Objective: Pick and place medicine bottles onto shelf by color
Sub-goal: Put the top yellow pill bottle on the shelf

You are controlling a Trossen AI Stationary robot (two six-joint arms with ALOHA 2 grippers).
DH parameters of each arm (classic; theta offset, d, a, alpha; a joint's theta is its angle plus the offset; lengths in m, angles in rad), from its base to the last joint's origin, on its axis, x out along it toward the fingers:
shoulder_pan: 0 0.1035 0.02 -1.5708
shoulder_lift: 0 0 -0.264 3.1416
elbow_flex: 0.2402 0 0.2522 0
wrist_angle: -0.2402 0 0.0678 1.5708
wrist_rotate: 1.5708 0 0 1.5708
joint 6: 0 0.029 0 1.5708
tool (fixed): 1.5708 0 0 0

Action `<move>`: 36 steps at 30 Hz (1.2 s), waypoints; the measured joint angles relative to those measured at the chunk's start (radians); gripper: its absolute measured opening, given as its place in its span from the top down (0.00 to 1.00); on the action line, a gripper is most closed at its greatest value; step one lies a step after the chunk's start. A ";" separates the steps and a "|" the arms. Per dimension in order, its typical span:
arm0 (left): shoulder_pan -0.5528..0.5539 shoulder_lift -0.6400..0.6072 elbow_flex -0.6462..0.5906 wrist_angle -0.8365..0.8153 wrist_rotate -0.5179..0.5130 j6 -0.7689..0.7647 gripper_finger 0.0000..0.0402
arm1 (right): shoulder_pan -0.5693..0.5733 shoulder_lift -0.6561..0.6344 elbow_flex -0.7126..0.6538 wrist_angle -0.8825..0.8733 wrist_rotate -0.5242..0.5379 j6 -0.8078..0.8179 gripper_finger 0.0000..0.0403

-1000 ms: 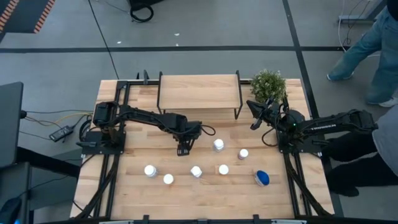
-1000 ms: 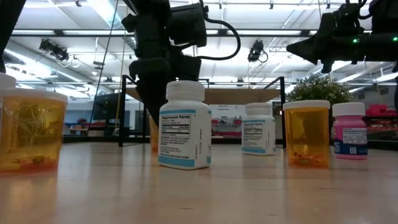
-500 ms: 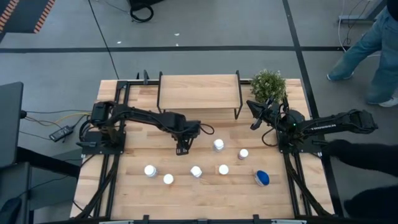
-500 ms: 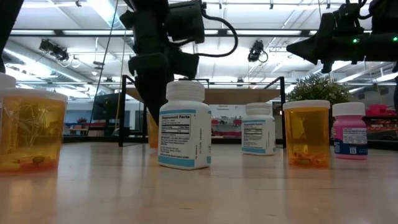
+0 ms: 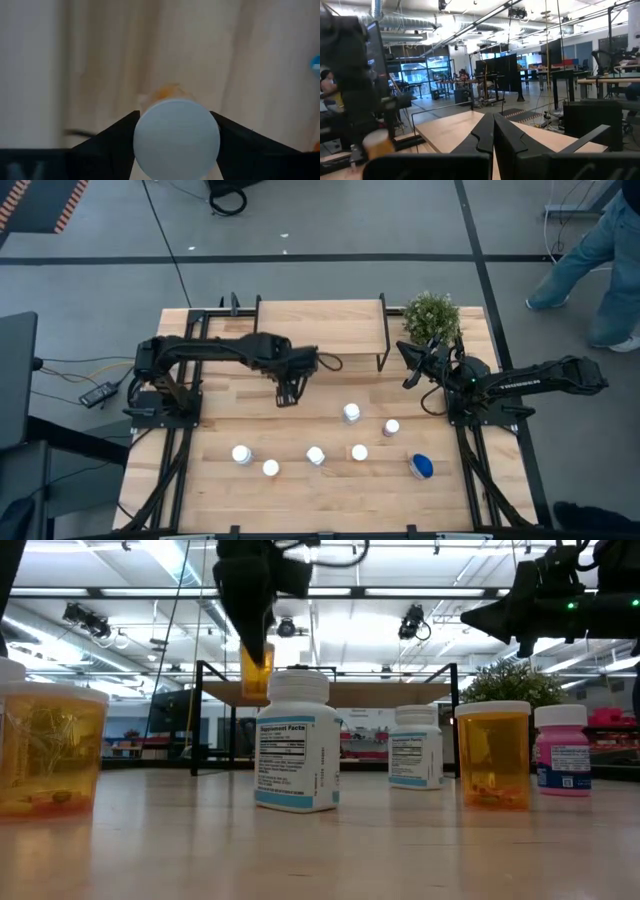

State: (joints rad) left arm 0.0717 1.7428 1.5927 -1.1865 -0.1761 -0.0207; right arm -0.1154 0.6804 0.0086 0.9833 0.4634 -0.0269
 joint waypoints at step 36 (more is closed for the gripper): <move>0.657 0.099 0.527 -0.291 0.059 0.108 0.47 | 0.000 0.000 0.000 0.048 0.000 -0.021 0.98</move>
State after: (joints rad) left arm 0.7285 1.8416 2.1197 -1.4780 -0.1169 0.0877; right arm -0.1154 0.6806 0.0086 1.0312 0.4637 -0.0479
